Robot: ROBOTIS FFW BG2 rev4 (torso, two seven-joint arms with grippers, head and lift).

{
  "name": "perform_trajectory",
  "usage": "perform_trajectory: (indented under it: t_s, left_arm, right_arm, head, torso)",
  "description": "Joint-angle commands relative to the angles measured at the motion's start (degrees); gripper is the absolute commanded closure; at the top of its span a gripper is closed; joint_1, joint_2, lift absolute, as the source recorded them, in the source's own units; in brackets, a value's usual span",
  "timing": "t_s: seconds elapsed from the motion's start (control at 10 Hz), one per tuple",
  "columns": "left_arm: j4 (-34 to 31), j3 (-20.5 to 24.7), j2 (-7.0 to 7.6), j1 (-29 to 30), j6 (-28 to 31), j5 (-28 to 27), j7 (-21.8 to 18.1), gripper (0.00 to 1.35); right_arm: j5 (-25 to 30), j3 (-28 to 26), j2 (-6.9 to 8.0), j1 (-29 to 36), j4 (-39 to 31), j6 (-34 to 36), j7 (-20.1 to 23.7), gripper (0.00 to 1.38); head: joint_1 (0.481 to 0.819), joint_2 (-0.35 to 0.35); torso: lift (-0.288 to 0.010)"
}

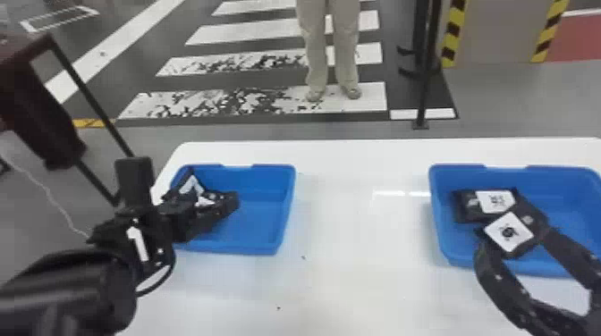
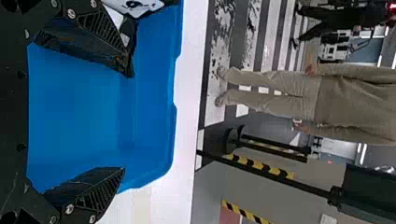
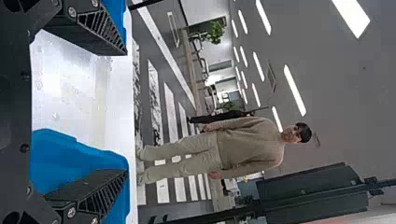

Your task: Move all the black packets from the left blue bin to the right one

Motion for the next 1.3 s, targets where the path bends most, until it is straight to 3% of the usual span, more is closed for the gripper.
perform_trajectory:
  t_s: [0.0, 0.3, 0.5, 0.7, 1.0, 1.1, 1.2]
  left_arm:
    - [3.51, -0.26, -0.08, -2.37, 0.08, -2.52, 0.79, 0.16]
    - [8.15, 0.31, 0.1, -5.89, 2.75, -7.32, 4.13, 0.16]
    - [16.87, -3.0, 2.21, -11.51, 4.58, -7.78, 4.04, 0.16]
    - [23.2, -3.34, 2.12, -15.45, 4.58, -9.6, 4.22, 0.16]
    - [24.46, -3.57, 1.85, -17.0, 6.4, -12.12, 5.54, 0.17]
    - [27.7, -3.57, 2.03, -18.54, 6.55, -11.89, 5.54, 0.22]
    - [31.07, -4.94, 2.65, -20.37, 7.25, -11.55, 5.45, 0.38]
  right_arm:
    - [-0.69, 1.01, -0.07, 1.71, -0.55, -0.91, 0.0, 0.14]
    - [-1.72, 1.35, -0.07, 1.85, -0.13, -0.91, 0.08, 0.14]
    - [-2.18, 1.58, -0.16, 1.85, 0.15, -0.91, 0.08, 0.14]
    - [-2.98, 1.69, -0.24, 1.71, 0.71, -0.34, 0.26, 0.14]
    - [-3.89, 1.81, -0.24, 1.57, 1.28, 0.36, 0.44, 0.14]
    - [-4.01, 1.69, -0.24, 1.43, 1.42, 0.5, 0.52, 0.14]
    - [-4.35, 1.81, -0.24, 1.29, 1.7, 0.78, 0.61, 0.14]
  head:
    - [0.695, 0.259]
    - [0.695, 0.305]
    - [0.695, 0.337]
    - [0.695, 0.325]
    - [0.695, 0.335]
    - [0.695, 0.342]
    - [0.695, 0.343]
  torso:
    - [-0.14]
    - [-0.14]
    - [-0.14]
    - [-0.14]
    - [-0.14]
    - [-0.14]
    - [-0.14]
